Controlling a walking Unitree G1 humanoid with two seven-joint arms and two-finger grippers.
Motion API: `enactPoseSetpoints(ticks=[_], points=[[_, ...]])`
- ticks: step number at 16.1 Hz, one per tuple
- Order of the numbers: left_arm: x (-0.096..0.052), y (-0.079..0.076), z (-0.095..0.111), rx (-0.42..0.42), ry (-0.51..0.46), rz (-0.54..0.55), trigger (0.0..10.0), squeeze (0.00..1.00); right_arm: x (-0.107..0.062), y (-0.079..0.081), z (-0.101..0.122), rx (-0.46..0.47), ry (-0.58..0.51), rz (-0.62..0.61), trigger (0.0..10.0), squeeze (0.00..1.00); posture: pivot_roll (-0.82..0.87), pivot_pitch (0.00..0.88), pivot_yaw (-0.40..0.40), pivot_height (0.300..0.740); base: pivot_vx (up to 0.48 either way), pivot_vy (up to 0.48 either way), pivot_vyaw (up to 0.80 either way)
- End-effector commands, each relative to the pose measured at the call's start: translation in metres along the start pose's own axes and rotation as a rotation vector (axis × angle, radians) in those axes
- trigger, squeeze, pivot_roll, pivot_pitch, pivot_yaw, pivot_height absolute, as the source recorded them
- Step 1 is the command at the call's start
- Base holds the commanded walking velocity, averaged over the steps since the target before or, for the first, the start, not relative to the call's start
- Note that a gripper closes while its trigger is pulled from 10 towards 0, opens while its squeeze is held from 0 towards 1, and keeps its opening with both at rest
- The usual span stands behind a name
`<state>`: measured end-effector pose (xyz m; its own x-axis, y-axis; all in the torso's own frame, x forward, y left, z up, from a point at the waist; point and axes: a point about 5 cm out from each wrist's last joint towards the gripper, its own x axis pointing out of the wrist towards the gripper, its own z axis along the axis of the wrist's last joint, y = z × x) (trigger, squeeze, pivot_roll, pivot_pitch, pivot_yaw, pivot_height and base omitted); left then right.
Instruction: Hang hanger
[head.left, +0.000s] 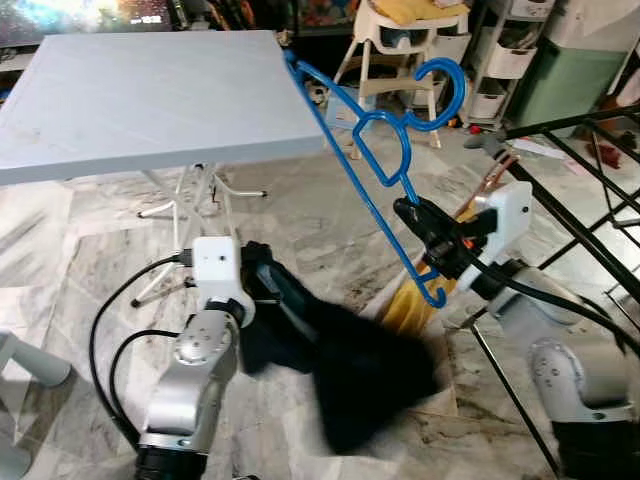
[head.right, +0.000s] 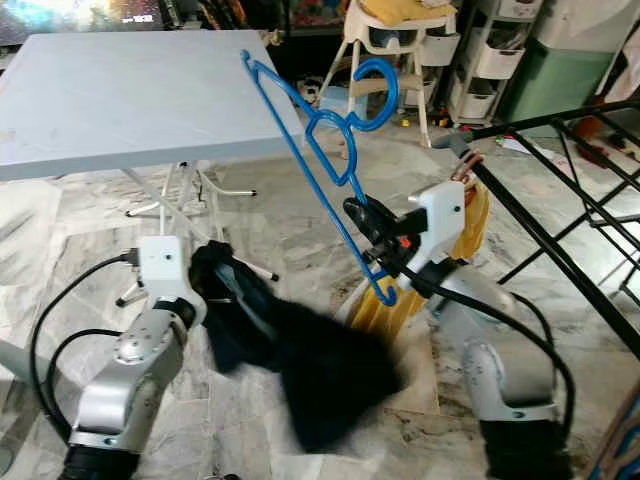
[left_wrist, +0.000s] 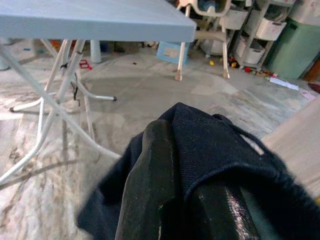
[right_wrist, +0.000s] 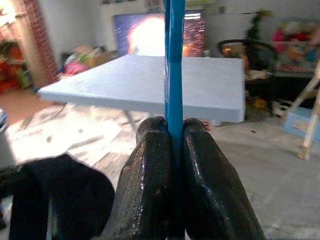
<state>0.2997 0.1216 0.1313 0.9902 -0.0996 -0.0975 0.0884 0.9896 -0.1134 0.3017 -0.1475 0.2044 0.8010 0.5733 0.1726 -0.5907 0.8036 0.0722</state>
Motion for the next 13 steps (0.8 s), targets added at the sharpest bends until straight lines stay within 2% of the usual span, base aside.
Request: enactPoseSetpoints(ticks=[1, 3, 4, 6, 9, 13], points=[[0.000, -0.002, 0.008, 0.012, -0.049, -0.009, 2.2, 0.00, 0.003, 0.002, 0.007, -0.014, -0.019, -0.020, 10.0, 0.00, -0.05, 0.067, -0.037, 0.740, 0.000, 0.000, 0.00], [0.001, -0.002, 0.011, 0.012, -0.061, -0.014, 1.6, 0.00, 0.008, 0.007, 0.005, -0.020, -0.034, -0.059, 10.0, 0.00, -0.05, 0.066, -0.037, 0.740, 0.000, 0.000, 0.00], [0.001, -0.002, 0.014, 0.017, -0.070, -0.012, 0.6, 0.00, 0.011, 0.007, 0.004, -0.053, -0.033, -0.100, 10.0, 0.00, -0.04, 0.066, -0.037, 0.740, 0.000, 0.000, 0.00], [-0.001, 0.001, 0.019, 0.034, -0.091, -0.008, 0.0, 0.00, 0.012, 0.010, -0.001, -0.187, 0.005, -0.118, 10.0, 0.00, -0.04, 0.068, -0.038, 0.740, 0.000, 0.000, 0.00], [-0.007, 0.015, 0.017, 0.046, -0.103, 0.062, 0.0, 0.00, 0.010, 0.007, -0.008, -0.175, 0.029, -0.164, 10.0, 0.00, -0.03, 0.070, -0.039, 0.740, 0.000, 0.000, 0.00], [-0.010, 0.022, 0.023, 0.059, -0.144, 0.121, 0.0, 0.00, 0.010, 0.009, -0.016, -0.173, 0.060, -0.171, 10.0, 0.00, -0.03, 0.069, -0.044, 0.740, 0.000, 0.000, 0.00]])
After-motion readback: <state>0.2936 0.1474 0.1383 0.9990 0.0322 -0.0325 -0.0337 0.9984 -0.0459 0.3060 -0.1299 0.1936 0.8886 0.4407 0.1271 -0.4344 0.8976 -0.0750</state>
